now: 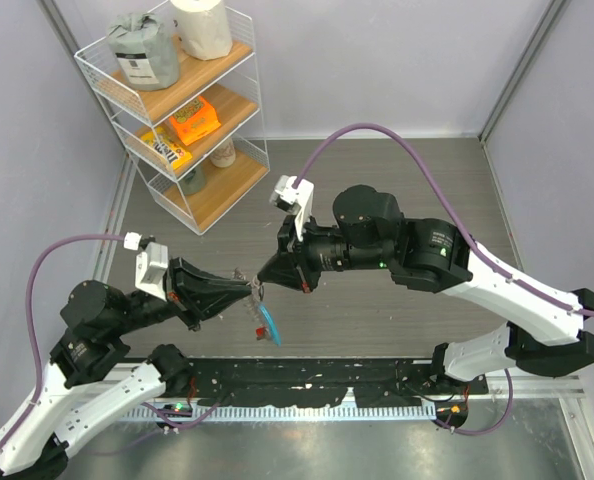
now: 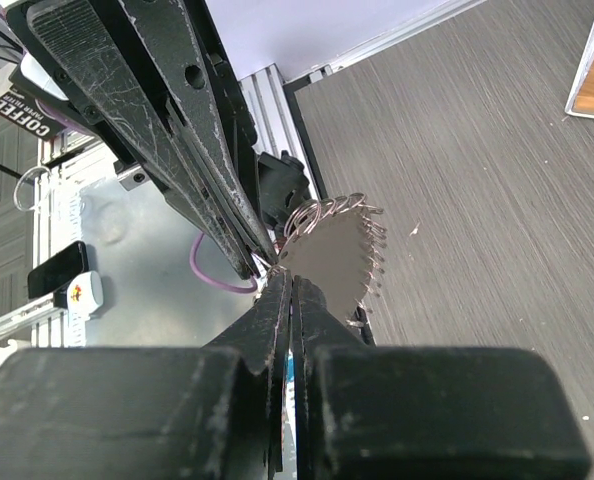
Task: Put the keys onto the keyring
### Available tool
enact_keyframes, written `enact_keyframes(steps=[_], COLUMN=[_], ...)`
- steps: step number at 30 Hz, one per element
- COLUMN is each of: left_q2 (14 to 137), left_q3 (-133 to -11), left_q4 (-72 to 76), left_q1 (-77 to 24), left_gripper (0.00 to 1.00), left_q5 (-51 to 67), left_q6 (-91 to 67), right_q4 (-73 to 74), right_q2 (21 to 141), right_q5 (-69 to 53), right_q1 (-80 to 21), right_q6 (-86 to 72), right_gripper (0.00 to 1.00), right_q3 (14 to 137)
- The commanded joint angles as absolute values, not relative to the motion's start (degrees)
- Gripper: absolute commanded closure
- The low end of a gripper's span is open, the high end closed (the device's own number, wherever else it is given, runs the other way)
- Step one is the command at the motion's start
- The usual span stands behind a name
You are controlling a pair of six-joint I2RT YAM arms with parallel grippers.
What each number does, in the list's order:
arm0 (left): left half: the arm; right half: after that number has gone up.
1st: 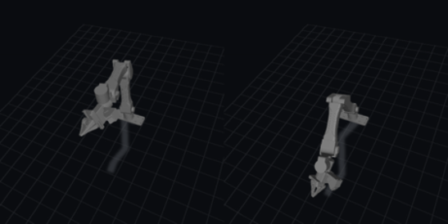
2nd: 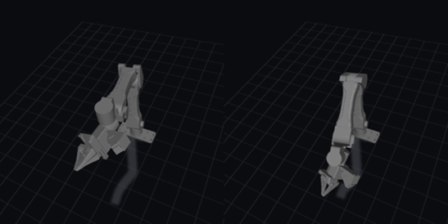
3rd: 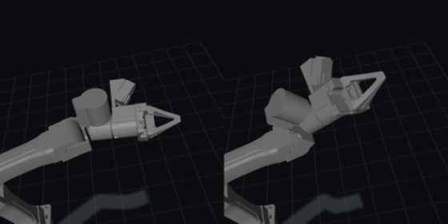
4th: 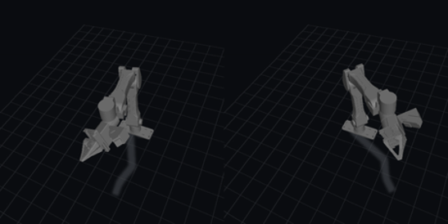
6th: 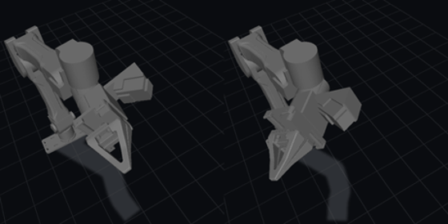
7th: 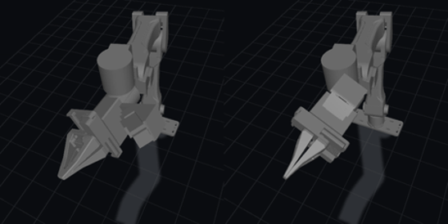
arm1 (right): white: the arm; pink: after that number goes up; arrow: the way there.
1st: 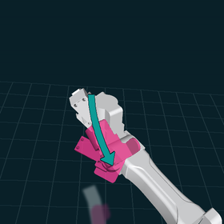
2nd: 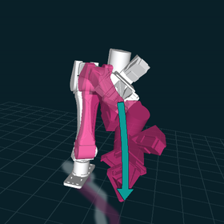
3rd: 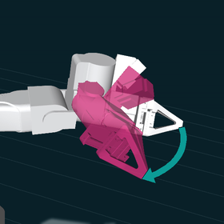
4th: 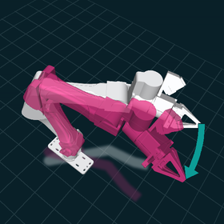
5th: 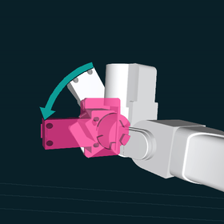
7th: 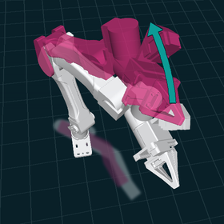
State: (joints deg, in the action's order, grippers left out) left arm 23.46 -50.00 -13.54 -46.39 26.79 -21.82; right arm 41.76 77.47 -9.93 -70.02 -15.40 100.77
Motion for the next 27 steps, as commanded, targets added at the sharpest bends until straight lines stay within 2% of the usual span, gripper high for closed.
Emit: enact_keyframes(steps=[1,10,17,22,27], left_q2=[22.9,22.9,22.9,23.3,24.1], left_q3=[-50.6,-50.4,-50.4,-50.4,-50.4], left_q4=[-8.3,-7.7,-7.8,-7.4,-6.6], left_q1=[-46.5,-46.4,-46.4,-46.4,-46.4], left_gripper=[1.0,1.0,1.0,1.0,1.0], left_q5=[27.8,26.2,25.7,26.4,27.6], left_q6=[-21.6,-22.7,-23.0,-23.2,-23.7], right_q4=[38.9,30.4,26.4,26.5,25.9], right_q2=[74.4,70.9,64.7,60.0,56.5], right_q5=[-7.6,-4.5,9.1,19.4,19.2], right_q1=[-70.0,-72.2,-74.4,-74.1,-74.1], right_q6=[-16.1,-17.0,-16.2,-15.4,-15.6], right_gripper=[0.94,0.94,0.94,0.94,0.94], right_q3=[99.5,92.4,85.3,72.1,62.9])
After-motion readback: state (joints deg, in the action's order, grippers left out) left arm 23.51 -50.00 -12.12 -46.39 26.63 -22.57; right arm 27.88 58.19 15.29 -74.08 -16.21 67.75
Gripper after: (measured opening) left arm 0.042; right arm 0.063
